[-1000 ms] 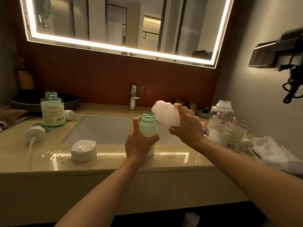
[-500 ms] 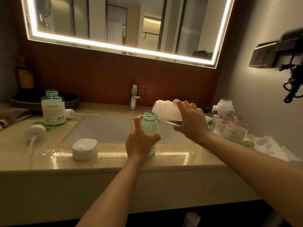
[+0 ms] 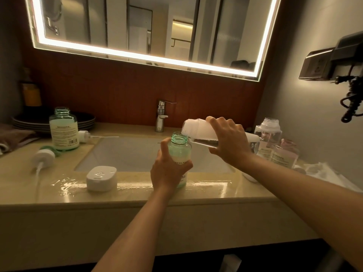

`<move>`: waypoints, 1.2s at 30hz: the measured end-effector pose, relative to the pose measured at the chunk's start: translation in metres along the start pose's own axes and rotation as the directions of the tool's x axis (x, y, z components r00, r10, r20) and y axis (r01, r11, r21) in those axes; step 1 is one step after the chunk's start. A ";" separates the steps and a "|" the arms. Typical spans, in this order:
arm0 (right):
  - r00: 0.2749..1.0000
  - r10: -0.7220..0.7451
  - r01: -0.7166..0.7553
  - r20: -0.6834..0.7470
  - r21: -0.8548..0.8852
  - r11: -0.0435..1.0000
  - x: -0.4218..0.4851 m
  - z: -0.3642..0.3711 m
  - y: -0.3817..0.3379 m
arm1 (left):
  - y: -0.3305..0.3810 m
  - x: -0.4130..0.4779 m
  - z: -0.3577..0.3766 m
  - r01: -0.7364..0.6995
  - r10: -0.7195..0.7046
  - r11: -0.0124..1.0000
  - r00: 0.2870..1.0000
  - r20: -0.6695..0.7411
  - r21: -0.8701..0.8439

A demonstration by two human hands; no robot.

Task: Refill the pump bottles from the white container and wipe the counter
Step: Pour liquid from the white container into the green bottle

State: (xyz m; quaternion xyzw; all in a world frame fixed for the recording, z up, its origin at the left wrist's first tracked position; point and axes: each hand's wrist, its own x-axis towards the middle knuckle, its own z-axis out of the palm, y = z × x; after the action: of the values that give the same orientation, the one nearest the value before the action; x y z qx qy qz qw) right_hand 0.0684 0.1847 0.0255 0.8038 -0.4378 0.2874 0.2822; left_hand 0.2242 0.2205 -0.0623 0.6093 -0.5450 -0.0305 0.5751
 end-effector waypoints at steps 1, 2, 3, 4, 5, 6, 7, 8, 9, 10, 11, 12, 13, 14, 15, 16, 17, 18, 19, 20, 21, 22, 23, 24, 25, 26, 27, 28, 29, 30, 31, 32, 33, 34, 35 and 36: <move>1.000 -0.004 0.004 -0.002 -0.004 1.000 0.000 -0.001 0.000 | 0.000 0.000 0.000 -0.002 0.002 1.000 1.000 -0.002 0.000; 1.000 -0.006 0.006 -0.003 -0.005 1.000 0.001 -0.001 0.000 | 0.000 0.000 0.000 -0.003 0.003 1.000 1.000 -0.006 0.001; 1.000 -0.009 0.009 -0.003 -0.007 1.000 0.001 -0.001 0.001 | 0.000 -0.001 0.000 -0.004 0.004 1.000 1.000 -0.009 0.002; 1.000 -0.012 0.012 -0.005 -0.011 1.000 0.001 -0.001 0.001 | 0.000 -0.001 0.000 -0.002 0.002 1.000 1.000 -0.010 0.002; 1.000 -0.015 0.015 -0.009 -0.017 1.000 0.001 -0.001 0.001 | 0.000 -0.001 0.001 0.001 -0.001 1.000 1.000 -0.010 0.002; 1.000 -0.019 0.018 -0.015 -0.021 1.000 0.002 0.000 0.002 | 0.000 -0.001 0.001 0.003 -0.003 1.000 1.000 -0.009 0.001; 1.000 -0.022 0.022 -0.023 -0.022 1.000 0.002 0.001 0.002 | 0.000 0.000 0.001 0.003 -0.003 1.000 1.000 -0.008 0.001; 0.999 -0.026 0.025 -0.030 -0.021 0.999 0.002 0.001 0.002 | -0.001 0.000 0.001 0.001 -0.001 1.000 1.000 -0.008 0.002; 0.999 -0.030 0.029 -0.034 -0.022 0.999 0.002 0.001 0.002 | -0.001 0.000 0.001 0.001 -0.001 1.000 1.000 -0.009 0.004; 0.999 -0.035 0.034 -0.036 -0.025 0.999 0.003 0.001 0.002 | -0.001 0.000 0.001 0.004 -0.004 1.000 1.000 -0.010 0.006; 0.998 -0.041 0.040 -0.040 -0.029 0.999 0.003 0.001 0.002 | -0.001 0.000 0.001 0.006 -0.006 1.000 1.000 -0.010 0.007; 0.998 -0.047 0.046 -0.049 -0.032 0.998 0.003 0.001 0.003 | -0.001 0.000 0.002 0.005 -0.005 1.000 1.000 -0.010 0.009; 0.997 -0.053 0.051 -0.058 -0.033 0.998 0.003 0.002 0.003 | -0.002 0.001 0.002 0.001 -0.001 1.000 1.000 -0.010 0.011; 0.996 -0.058 0.056 -0.066 -0.036 0.998 0.003 0.002 0.003 | -0.002 0.001 0.002 -0.005 0.005 1.000 1.000 -0.010 0.014; 0.995 -0.062 0.059 -0.073 -0.039 0.998 0.003 0.002 0.003 | -0.002 0.001 0.002 -0.010 0.010 1.000 1.000 -0.011 0.015; 0.995 -0.064 0.061 -0.079 -0.040 0.997 0.003 0.002 0.003 | -0.003 0.001 0.002 -0.011 0.011 1.000 1.000 -0.012 0.013; 0.994 -0.065 0.062 -0.084 -0.040 0.997 0.003 0.002 0.003 | -0.003 0.001 0.002 -0.010 0.010 1.000 1.000 -0.011 0.013; 0.994 -0.066 0.063 -0.090 -0.039 0.997 0.003 0.002 0.002 | -0.004 0.001 0.002 -0.009 0.009 1.000 1.000 -0.009 0.015; 0.993 -0.067 0.063 -0.095 -0.038 0.997 0.004 0.002 0.002 | -0.004 0.000 0.003 -0.010 0.010 1.000 1.000 -0.009 0.019; 0.993 -0.068 0.064 -0.098 -0.038 0.997 0.004 0.002 0.003 | -0.004 0.000 0.003 -0.013 0.013 1.000 1.000 -0.012 0.019; 0.993 -0.069 0.065 -0.100 -0.039 0.997 0.004 0.003 0.003 | -0.004 0.000 0.003 -0.015 0.015 1.000 1.000 -0.015 0.017; 0.992 -0.071 0.067 -0.101 -0.043 0.997 0.004 0.003 0.003 | -0.004 0.000 0.003 -0.017 0.017 1.000 1.000 -0.017 0.014; 0.992 -0.073 0.069 -0.102 -0.045 0.997 0.004 0.003 0.003 | -0.004 0.000 0.003 -0.018 0.019 1.000 1.000 -0.017 0.011; 0.992 -0.074 0.070 -0.102 -0.045 0.997 0.004 0.003 0.003 | -0.004 0.000 0.003 -0.021 0.021 1.000 1.000 -0.014 0.010; 0.992 -0.076 0.071 -0.103 -0.045 0.996 0.004 0.003 0.003 | -0.004 0.000 0.003 -0.023 0.023 1.000 1.000 -0.013 0.011; 0.992 -0.078 0.073 -0.104 -0.045 0.996 0.004 0.004 0.004 | -0.004 0.000 0.003 -0.022 0.022 1.000 1.000 -0.013 0.013; 0.991 -0.081 0.077 -0.105 -0.046 0.996 0.004 0.003 0.004 | -0.004 0.000 0.003 -0.020 0.020 1.000 1.000 -0.014 0.015; 0.991 -0.085 0.081 -0.106 -0.047 0.996 0.004 0.003 0.004 | -0.003 0.000 0.003 -0.019 0.019 1.000 1.000 -0.015 0.015; 0.990 -0.089 0.084 -0.107 -0.048 0.995 0.005 0.003 0.004 | -0.003 0.000 0.003 -0.020 0.020 1.000 1.000 -0.016 0.012; 0.990 -0.090 0.085 -0.107 -0.048 0.995 0.005 0.003 0.004 | -0.003 0.000 0.002 -0.022 0.022 1.000 1.000 -0.016 0.005; 0.990 -0.091 0.087 -0.108 -0.048 0.995 0.005 0.003 0.004 | -0.003 0.000 0.002 -0.023 0.023 1.000 1.000 -0.017 -0.001; 0.989 -0.093 0.088 -0.113 -0.050 0.995 0.005 0.003 0.005 | -0.003 0.000 0.002 -0.024 0.024 1.000 1.000 -0.017 -0.004; 0.988 -0.097 0.091 -0.120 -0.050 0.995 0.005 0.002 0.005 | -0.003 0.000 0.002 -0.024 0.024 1.000 1.000 -0.017 -0.003; 0.987 -0.099 0.093 -0.126 -0.048 0.994 0.005 0.002 0.005 | -0.003 0.000 0.002 -0.024 0.024 1.000 1.000 -0.016 -0.001; 0.987 -0.100 0.094 -0.128 -0.045 0.995 0.005 0.003 0.005 | -0.004 0.000 0.003 -0.025 0.026 1.000 1.000 -0.016 0.001; 0.987 -0.100 0.095 -0.127 -0.044 0.994 0.005 0.003 0.005 | -0.004 0.000 0.003 -0.027 0.027 1.000 0.999 -0.017 0.000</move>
State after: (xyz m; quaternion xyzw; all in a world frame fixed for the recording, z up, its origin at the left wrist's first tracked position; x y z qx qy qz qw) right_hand 0.0673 0.1779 0.0279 0.7985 -0.3840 0.3165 0.3387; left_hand 0.2250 0.2174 -0.0657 0.6022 -0.5481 -0.0174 0.5801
